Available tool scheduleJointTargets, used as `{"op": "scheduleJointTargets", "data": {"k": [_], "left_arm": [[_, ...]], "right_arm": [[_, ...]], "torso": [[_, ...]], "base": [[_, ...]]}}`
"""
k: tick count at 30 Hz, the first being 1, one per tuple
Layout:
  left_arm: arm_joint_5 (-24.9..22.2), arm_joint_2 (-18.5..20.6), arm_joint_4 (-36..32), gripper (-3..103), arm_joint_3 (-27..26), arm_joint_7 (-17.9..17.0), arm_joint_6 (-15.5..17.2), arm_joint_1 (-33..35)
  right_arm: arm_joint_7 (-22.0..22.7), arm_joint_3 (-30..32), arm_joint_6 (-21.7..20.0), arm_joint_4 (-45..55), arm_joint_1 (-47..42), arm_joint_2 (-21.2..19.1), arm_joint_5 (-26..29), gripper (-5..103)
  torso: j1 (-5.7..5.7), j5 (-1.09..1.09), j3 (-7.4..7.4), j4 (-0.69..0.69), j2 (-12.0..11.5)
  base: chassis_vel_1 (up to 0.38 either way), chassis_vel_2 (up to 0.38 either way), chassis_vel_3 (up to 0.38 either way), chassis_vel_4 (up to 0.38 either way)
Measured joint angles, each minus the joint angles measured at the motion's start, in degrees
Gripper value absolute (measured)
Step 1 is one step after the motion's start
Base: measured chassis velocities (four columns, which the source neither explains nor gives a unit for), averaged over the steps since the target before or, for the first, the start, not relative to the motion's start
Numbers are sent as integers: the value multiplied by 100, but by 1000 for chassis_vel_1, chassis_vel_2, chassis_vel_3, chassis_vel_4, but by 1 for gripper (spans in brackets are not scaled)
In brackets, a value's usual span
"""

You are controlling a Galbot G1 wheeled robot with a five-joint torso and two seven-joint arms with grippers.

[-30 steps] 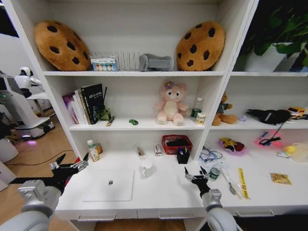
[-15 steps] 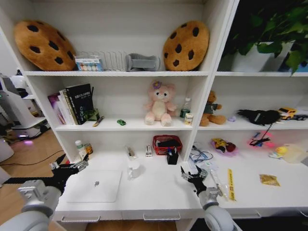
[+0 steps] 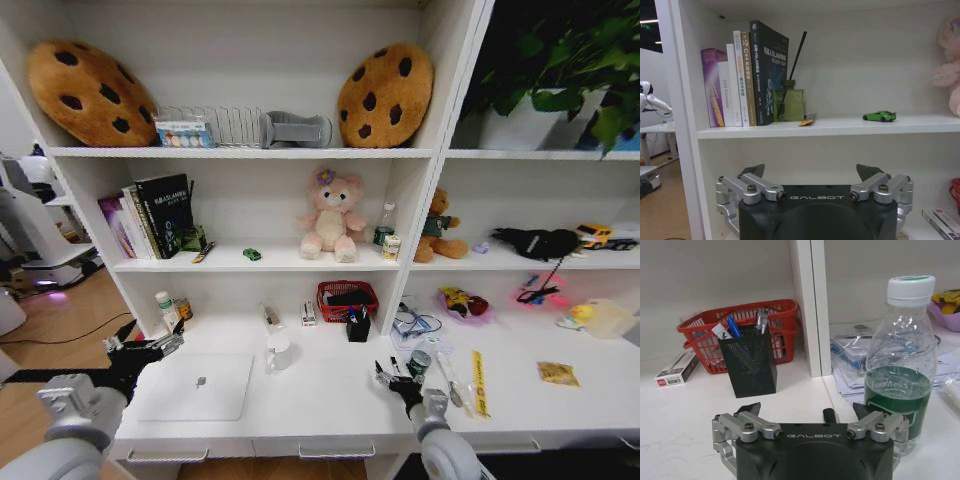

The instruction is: Organize the objects on the table.

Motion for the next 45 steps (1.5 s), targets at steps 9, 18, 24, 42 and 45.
{"op": "scheduleJointTargets", "data": {"k": [9, 18, 24, 42, 45], "left_arm": [[0, 0, 0, 100, 0, 0, 0, 0], [0, 0, 0, 100, 0, 0, 0, 0], [0, 0, 0, 100, 0, 0, 0, 0], [0, 0, 0, 100, 0, 0, 0, 0], [0, 0, 0, 100, 0, 0, 0, 0]], "right_arm": [[134, -162, -275, -249, 444, -59, 465, 100], [142, -352, -339, -507, 701, -65, 575, 100], [290, -473, -549, -592, 837, -101, 806, 98], [623, -741, -920, -698, 1313, -221, 1580, 28], [624, -806, -957, -657, 1312, -329, 1691, 23]], "torso": [[0, -2, 0, 0, 0], [0, -1, 0, 0, 0], [0, -1, 0, 0, 0], [0, 0, 0, 0, 0], [0, -1, 0, 0, 0]], "base": [[0, 0, 0, 0], [0, 0, 0, 0], [0, 0, 0, 0], [0, 0, 0, 0], [0, 0, 0, 0]]}}
